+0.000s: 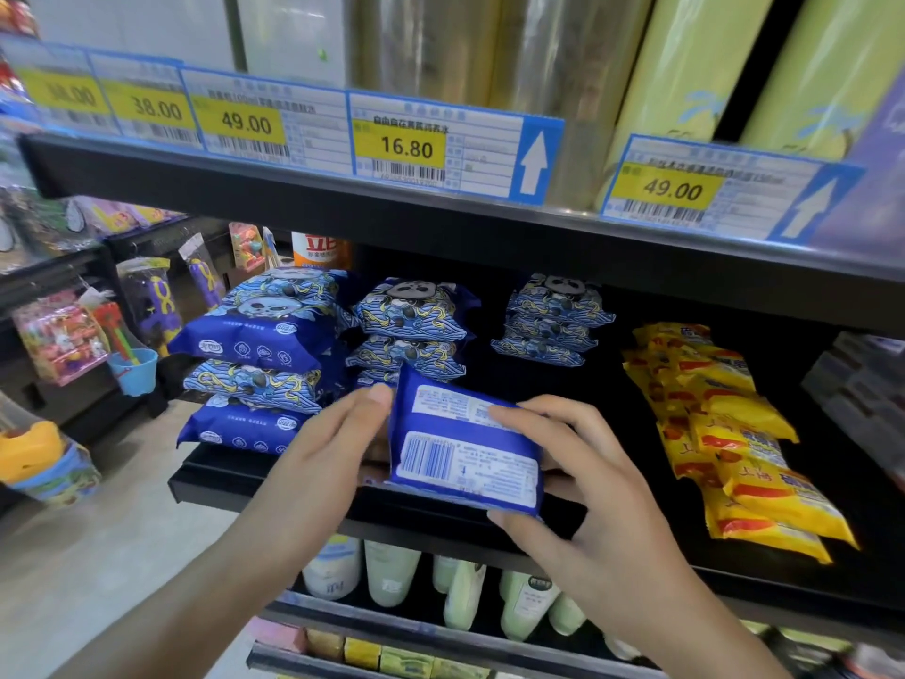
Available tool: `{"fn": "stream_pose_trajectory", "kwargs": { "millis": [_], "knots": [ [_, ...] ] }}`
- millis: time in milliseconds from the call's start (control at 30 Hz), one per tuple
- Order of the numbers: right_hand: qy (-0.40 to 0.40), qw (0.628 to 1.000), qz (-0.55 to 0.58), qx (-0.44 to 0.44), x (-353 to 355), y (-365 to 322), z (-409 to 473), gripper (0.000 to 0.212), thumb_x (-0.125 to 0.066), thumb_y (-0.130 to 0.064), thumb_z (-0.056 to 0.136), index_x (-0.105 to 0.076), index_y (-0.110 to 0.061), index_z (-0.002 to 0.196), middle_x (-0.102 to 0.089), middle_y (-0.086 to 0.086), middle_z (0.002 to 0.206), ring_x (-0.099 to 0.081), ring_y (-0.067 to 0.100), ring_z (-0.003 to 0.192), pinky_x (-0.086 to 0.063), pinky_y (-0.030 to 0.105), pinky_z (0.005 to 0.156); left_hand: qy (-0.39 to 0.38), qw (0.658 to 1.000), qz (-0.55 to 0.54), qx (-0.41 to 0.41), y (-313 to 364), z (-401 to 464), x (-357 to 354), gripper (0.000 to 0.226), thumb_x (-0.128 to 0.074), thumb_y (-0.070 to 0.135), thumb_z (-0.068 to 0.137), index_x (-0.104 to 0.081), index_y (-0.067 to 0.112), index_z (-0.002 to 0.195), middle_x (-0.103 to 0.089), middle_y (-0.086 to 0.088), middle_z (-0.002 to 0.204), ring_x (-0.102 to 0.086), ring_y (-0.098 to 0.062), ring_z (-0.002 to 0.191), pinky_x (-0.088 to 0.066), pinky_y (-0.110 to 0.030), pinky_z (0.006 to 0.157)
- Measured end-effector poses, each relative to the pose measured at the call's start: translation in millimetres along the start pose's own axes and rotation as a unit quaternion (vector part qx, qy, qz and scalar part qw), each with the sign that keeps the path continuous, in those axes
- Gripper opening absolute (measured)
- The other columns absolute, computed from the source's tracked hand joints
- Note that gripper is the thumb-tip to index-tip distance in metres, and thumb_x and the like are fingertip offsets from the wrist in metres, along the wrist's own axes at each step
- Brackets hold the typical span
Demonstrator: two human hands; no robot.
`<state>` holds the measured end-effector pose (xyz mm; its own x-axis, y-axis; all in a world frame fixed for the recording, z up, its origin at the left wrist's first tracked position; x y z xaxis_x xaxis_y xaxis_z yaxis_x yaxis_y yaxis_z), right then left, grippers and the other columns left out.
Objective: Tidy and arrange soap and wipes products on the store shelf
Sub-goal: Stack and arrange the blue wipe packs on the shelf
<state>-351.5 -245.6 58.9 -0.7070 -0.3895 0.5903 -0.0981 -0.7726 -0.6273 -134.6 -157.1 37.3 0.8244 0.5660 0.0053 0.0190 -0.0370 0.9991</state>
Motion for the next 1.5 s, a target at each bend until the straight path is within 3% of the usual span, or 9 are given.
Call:
{"fn": "stream_pose_trajectory", "kwargs": {
  "millis": [67, 200, 433, 667, 933, 1067, 1233, 1367, 1500],
  "knots": [
    [-0.008, 0.999, 0.035, -0.024, 1.7, 2.5, -0.2, 0.072, -0.085, -0.015, 0.084, -0.054, -0.045, 0.142, -0.044, -0.014, 0.143, -0.054, 0.019, 0.129, -0.054, 0.014, 0.087, -0.007, 0.993, 0.019, -0.114, 7.2, -2.5, 5.4, 0.030, -0.045, 0.019, 0.111, -0.067, 0.027, 0.130, -0.078, 0.008, 0.116, -0.071, -0.018, 0.115, -0.056, -0.038, 0.093],
    [-0.018, 0.992, 0.099, -0.076, 4.1, 2.9, 0.9, 0.068, -0.084, -0.024, 0.081, -0.057, -0.047, 0.139, -0.050, -0.013, 0.139, -0.063, 0.021, 0.117, -0.058, 0.026, 0.087, -0.035, 0.956, 0.090, -0.278, 11.9, -12.0, 14.9, 0.071, -0.050, -0.021, 0.098, -0.057, 0.033, 0.144, -0.057, 0.014, 0.150, -0.051, -0.009, 0.141, -0.046, -0.030, 0.114],
    [-0.047, 0.969, 0.199, -0.142, 0.5, -0.2, 3.0, 0.062, -0.080, -0.022, 0.078, -0.064, -0.047, 0.132, -0.062, -0.009, 0.126, -0.066, 0.022, 0.114, -0.054, 0.047, 0.099, -0.070, 0.886, 0.283, -0.360, 16.3, -20.7, 5.0, 0.087, -0.081, 0.007, 0.077, -0.050, 0.044, 0.150, -0.038, 0.018, 0.163, -0.034, -0.014, 0.154, -0.039, -0.032, 0.115],
    [-0.058, 0.957, 0.228, -0.172, -2.3, 1.5, 2.7, 0.062, -0.077, -0.014, 0.078, -0.064, -0.035, 0.134, -0.063, -0.001, 0.134, -0.066, 0.016, 0.118, -0.055, 0.035, 0.101, -0.097, 0.891, 0.251, -0.365, 17.8, -23.7, 1.3, 0.068, -0.080, 0.015, 0.080, -0.060, 0.042, 0.139, -0.052, 0.017, 0.153, -0.041, -0.016, 0.150, -0.036, -0.031, 0.116],
    [-0.085, 0.943, 0.252, -0.200, -2.4, 0.2, 3.8, 0.058, -0.072, -0.027, 0.082, -0.060, -0.053, 0.132, -0.069, -0.004, 0.123, -0.071, 0.028, 0.096, -0.058, 0.037, 0.094, -0.102, 0.927, 0.200, -0.299, 12.2, -27.1, 4.0, 0.055, -0.085, 0.020, 0.084, -0.065, 0.038, 0.133, -0.068, 0.013, 0.132, -0.061, -0.012, 0.127, -0.042, -0.011, 0.099],
    [-0.064, 0.946, 0.243, -0.205, -4.7, -0.2, 5.5, 0.051, -0.073, -0.051, 0.080, -0.061, -0.053, 0.129, -0.076, -0.006, 0.099, -0.072, 0.025, 0.084, -0.058, 0.031, 0.086, -0.102, 0.950, 0.149, -0.256, 6.2, -27.7, 7.9, 0.052, -0.082, 0.022, 0.087, -0.063, 0.032, 0.134, -0.070, 0.008, 0.130, -0.062, -0.014, 0.126, -0.044, -0.014, 0.100],
    [-0.041, 0.951, 0.225, -0.206, -14.3, 2.4, 9.6, 0.055, -0.068, -0.066, 0.077, -0.057, -0.053, 0.130, -0.077, 0.005, 0.107, -0.074, 0.025, 0.081, -0.057, 0.052, 0.094, -0.111, 0.964, 0.096, -0.224, 2.2, -29.4, 8.2, 0.046, -0.077, 0.024, 0.089, -0.064, 0.025, 0.133, -0.071, 0.008, 0.132, -0.062, -0.013, 0.128, -0.046, -0.017, 0.103],
    [-0.017, 0.971, 0.145, -0.191, -15.1, 2.2, 11.1, 0.052, -0.062, -0.075, 0.078, -0.056, -0.060, 0.127, -0.076, -0.004, 0.100, -0.075, 0.019, 0.079, -0.060, 0.048, 0.085, -0.124, 0.975, 0.045, -0.181, -0.3, -29.7, 10.3, 0.040, -0.076, 0.024, 0.090, -0.066, 0.024, 0.129, -0.072, 0.004, 0.131, -0.067, -0.013, 0.124, -0.050, -0.020, 0.101],
    [0.040, 0.983, 0.099, -0.146, -15.5, -4.5, 12.9, 0.053, -0.065, -0.070, 0.078, -0.052, -0.060, 0.129, -0.066, -0.018, 0.121, -0.071, 0.016, 0.089, -0.060, 0.038, 0.076, -0.125, 0.983, -0.003, -0.135, -6.8, -27.7, 13.1, 0.039, -0.078, 0.019, 0.092, -0.064, 0.013, 0.128, -0.074, 0.000, 0.128, -0.068, -0.017, 0.122, -0.053, -0.027, 0.103]
  ]
}}
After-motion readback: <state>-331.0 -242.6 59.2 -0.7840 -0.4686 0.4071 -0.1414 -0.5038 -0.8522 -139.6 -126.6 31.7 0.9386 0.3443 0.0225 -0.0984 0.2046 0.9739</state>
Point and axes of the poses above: each hand's wrist, its own z-axis towards the middle knuckle, its own x-axis out of the back of the hand, y = z × x, the point moved 4 cm from there along z, towards the middle knuckle
